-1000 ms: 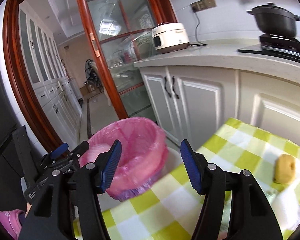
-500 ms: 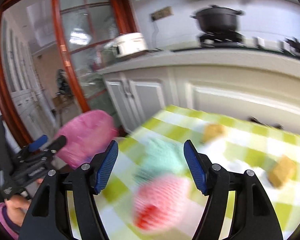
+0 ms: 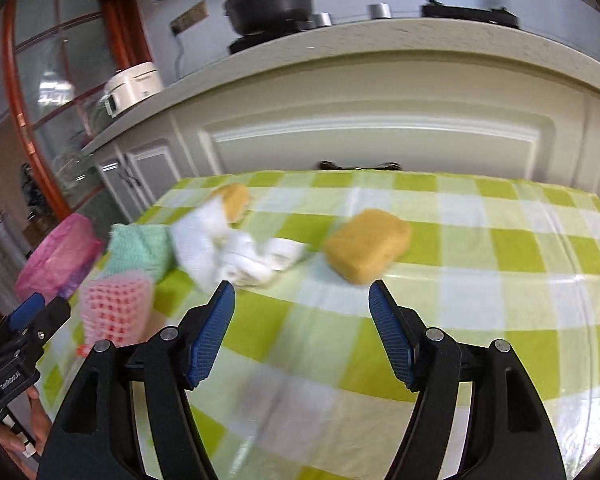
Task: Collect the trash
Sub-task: 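Move both grippers back over the table, then grasp the yellow sponge with the right gripper while the left gripper grasps a pink foam net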
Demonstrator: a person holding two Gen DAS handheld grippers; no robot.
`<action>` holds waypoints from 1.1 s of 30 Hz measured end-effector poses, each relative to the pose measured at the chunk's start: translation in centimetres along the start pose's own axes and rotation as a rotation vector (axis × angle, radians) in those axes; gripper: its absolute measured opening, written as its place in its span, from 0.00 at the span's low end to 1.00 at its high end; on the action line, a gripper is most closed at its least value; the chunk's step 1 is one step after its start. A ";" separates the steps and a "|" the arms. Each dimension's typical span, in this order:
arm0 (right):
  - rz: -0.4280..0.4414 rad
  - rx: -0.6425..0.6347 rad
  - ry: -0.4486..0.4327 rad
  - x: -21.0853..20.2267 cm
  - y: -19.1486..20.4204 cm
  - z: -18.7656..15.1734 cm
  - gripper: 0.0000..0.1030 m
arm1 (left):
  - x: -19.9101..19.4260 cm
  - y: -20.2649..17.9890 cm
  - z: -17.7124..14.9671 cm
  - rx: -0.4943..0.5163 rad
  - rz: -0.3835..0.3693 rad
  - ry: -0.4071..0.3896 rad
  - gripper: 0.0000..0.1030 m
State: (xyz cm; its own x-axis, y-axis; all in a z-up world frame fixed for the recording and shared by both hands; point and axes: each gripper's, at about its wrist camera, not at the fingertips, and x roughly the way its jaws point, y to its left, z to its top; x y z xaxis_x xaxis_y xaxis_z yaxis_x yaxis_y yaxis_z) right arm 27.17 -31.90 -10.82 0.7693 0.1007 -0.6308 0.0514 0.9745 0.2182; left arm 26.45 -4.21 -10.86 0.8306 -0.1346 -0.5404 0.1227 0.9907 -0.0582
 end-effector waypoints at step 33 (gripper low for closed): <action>-0.112 0.032 0.129 8.8 -1.4 3.1 0.53 | 5.9 -1.4 0.2 -0.005 -0.041 0.135 0.39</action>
State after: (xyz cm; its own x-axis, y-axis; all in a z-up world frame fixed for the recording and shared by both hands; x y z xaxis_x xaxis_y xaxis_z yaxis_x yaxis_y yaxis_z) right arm 35.87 -33.05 -14.34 0.6694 0.0192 -0.7426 0.1538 0.9744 0.1639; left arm 31.29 -6.41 -13.82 0.7438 -0.1721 -0.6458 0.1521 0.9845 -0.0872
